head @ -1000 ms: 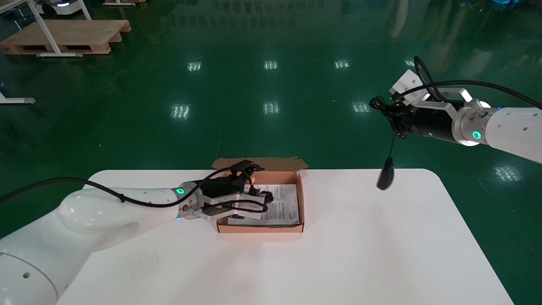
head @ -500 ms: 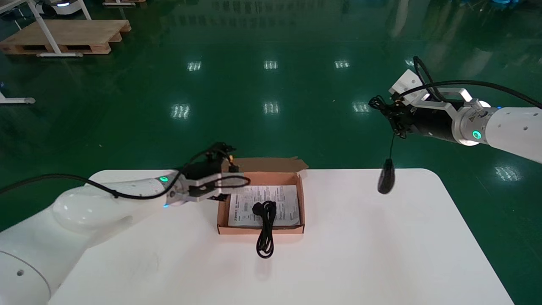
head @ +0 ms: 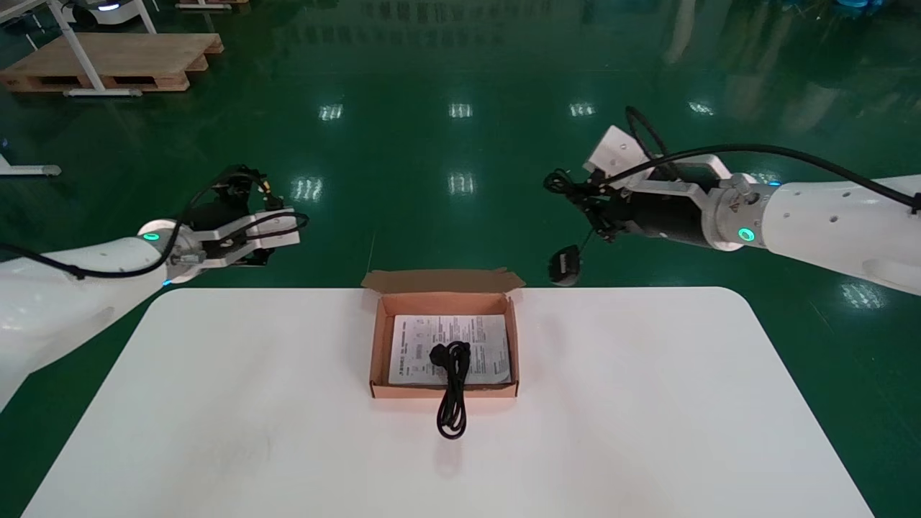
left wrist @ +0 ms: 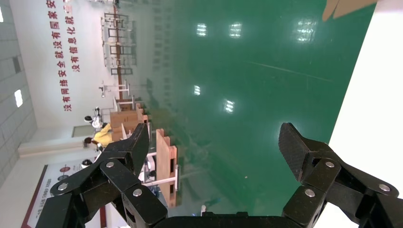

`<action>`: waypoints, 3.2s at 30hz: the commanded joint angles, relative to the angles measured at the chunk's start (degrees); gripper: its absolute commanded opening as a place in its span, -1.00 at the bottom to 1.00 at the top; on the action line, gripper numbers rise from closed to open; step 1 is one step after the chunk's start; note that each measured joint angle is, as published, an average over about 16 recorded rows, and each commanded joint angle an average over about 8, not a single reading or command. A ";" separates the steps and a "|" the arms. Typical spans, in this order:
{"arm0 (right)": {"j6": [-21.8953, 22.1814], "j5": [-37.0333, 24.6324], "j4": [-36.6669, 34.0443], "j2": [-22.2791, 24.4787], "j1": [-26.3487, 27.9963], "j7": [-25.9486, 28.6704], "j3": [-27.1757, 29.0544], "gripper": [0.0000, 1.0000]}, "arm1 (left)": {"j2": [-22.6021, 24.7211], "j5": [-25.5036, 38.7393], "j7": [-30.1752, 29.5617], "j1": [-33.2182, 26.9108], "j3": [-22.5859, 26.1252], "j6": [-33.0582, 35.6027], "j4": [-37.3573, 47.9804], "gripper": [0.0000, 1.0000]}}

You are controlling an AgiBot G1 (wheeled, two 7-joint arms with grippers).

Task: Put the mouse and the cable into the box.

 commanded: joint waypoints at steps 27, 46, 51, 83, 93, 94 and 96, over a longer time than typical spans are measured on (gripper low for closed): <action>0.37 -4.64 9.00 -10.75 -9.89 -4.46 -7.58 -1.00 | -2.04 7.03 -12.64 0.07 5.26 -0.94 -4.69 1.00; 12.38 -5.79 2.55 -12.13 -11.88 0.10 -11.11 1.00 | -2.95 9.67 -16.84 0.19 6.90 -1.26 -6.66 1.00; 12.17 -5.99 2.80 -12.10 -11.77 0.02 -10.90 1.00 | -2.89 9.54 -16.69 0.20 6.81 -1.26 -6.57 1.00; -8.56 21.42 16.57 5.41 -22.06 1.54 0.57 1.00 | -7.07 3.02 -21.06 4.54 1.07 8.07 -12.98 1.00; -16.92 32.66 22.09 12.53 -26.30 2.18 5.16 1.00 | -12.35 -5.13 -26.64 10.01 -6.19 19.92 -21.14 1.00; -17.73 33.75 22.63 13.22 -26.71 2.25 5.61 1.00 | -12.87 -5.93 -27.18 10.54 -6.90 21.08 -21.94 1.00; -19.42 36.03 23.75 14.67 -27.57 2.38 6.54 1.00 | -13.94 -7.58 -28.31 11.65 -8.37 23.48 -23.59 1.00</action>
